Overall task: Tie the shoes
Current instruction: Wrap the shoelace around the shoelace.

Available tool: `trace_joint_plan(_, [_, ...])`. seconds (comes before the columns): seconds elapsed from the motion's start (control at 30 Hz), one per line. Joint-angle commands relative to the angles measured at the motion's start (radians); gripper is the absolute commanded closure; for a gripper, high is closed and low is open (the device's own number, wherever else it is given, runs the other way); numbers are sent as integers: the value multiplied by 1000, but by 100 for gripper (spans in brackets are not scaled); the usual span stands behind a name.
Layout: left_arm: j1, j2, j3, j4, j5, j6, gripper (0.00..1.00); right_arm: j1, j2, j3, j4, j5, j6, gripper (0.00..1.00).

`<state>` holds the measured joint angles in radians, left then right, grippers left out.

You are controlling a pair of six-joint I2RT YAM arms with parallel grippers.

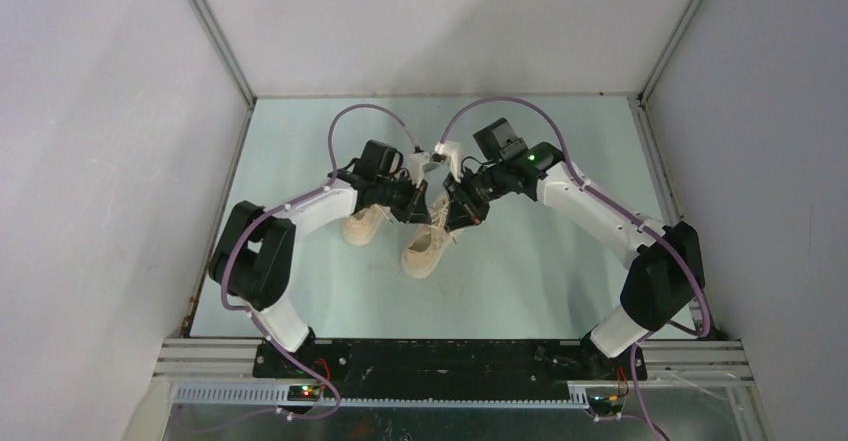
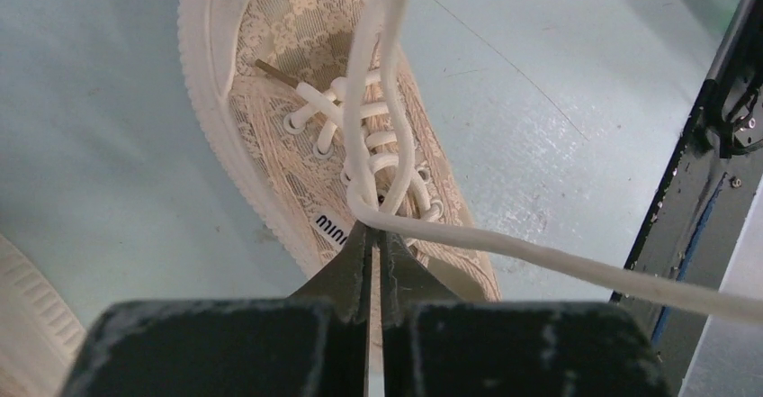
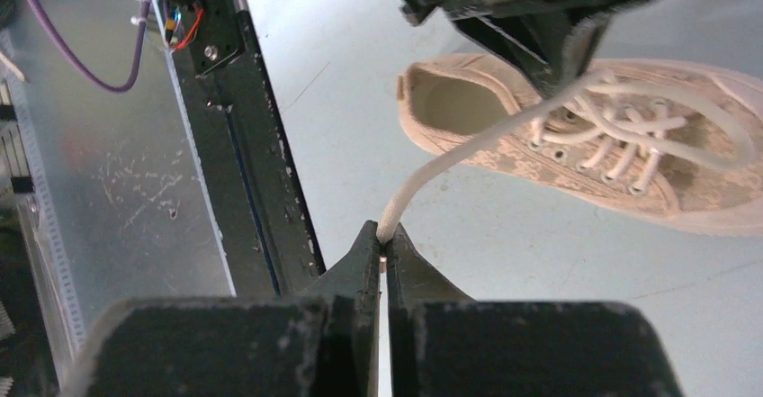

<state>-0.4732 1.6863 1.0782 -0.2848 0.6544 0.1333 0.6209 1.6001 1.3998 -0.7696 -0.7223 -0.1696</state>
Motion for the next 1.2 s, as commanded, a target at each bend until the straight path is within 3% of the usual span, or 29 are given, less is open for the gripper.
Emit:
trace_joint_plan(0.0, [-11,-37,-17,76,-26,-54,100,58,-47,-36,-28,-4,-101,100])
trace_joint_plan(0.37, [-10,-65,-88,144,14,-91,99,131,-72,-274,67,117,-304,98])
trace_joint_plan(0.43, [-10,-64,-98,158,25,-101,99,128,-48,-288,91,134,-297,91])
trace_joint_plan(0.53, [-10,-58,-97,166,53,-100,98,101,-22,-280,134,137,-264,70])
trace_joint_plan(0.63, [-10,-50,-91,171,78,-97,98,49,-2,-232,116,84,-255,59])
trace_joint_plan(0.77, [-10,-46,-88,181,110,-96,97,-49,41,-170,91,-35,-198,49])
trace_joint_plan(0.93, [-10,-38,-80,174,134,-86,95,-149,117,-127,212,-76,7,42])
trace_joint_plan(1.17, [-9,-38,-81,166,171,-73,95,-198,254,-32,315,-189,192,36])
